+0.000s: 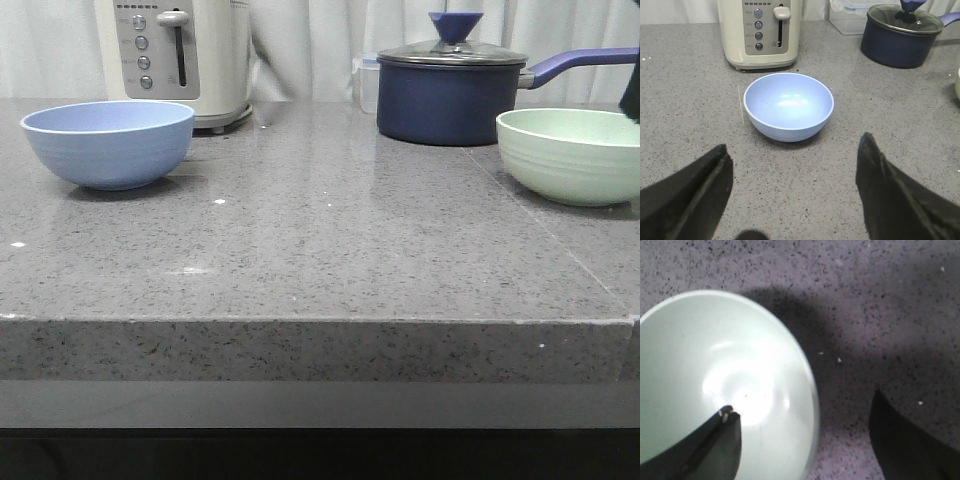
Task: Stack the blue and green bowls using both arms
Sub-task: 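Lower the open right gripper onto the pale green bowl rim and grasp, then slide the pale green bowl with the right gripper toward the table center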
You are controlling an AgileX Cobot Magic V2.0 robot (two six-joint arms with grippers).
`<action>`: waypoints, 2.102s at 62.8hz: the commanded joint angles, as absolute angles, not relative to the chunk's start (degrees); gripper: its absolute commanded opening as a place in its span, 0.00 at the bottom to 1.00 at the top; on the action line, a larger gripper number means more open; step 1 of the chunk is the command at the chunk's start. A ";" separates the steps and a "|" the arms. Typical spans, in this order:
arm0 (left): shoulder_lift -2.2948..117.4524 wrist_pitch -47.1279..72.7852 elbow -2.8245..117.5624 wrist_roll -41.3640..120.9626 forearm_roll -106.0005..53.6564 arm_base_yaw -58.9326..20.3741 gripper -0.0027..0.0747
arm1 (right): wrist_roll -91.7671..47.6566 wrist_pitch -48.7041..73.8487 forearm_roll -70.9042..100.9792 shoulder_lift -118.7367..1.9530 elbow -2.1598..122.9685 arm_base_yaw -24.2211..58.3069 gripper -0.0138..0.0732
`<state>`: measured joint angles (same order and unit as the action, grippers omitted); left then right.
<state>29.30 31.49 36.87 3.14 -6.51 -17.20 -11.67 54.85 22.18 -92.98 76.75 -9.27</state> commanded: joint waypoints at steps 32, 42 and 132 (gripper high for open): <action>29.85 27.23 38.91 3.22 -7.33 -17.72 0.70 | -13.88 52.39 25.13 -94.32 78.75 -9.69 0.33; 29.85 27.26 38.91 3.22 -7.33 -17.72 0.70 | -13.88 52.90 24.61 -94.32 79.29 -9.69 0.21; 29.85 27.70 38.91 3.22 -7.33 -17.72 0.70 | -5.21 54.15 14.34 -108.63 102.33 20.75 0.10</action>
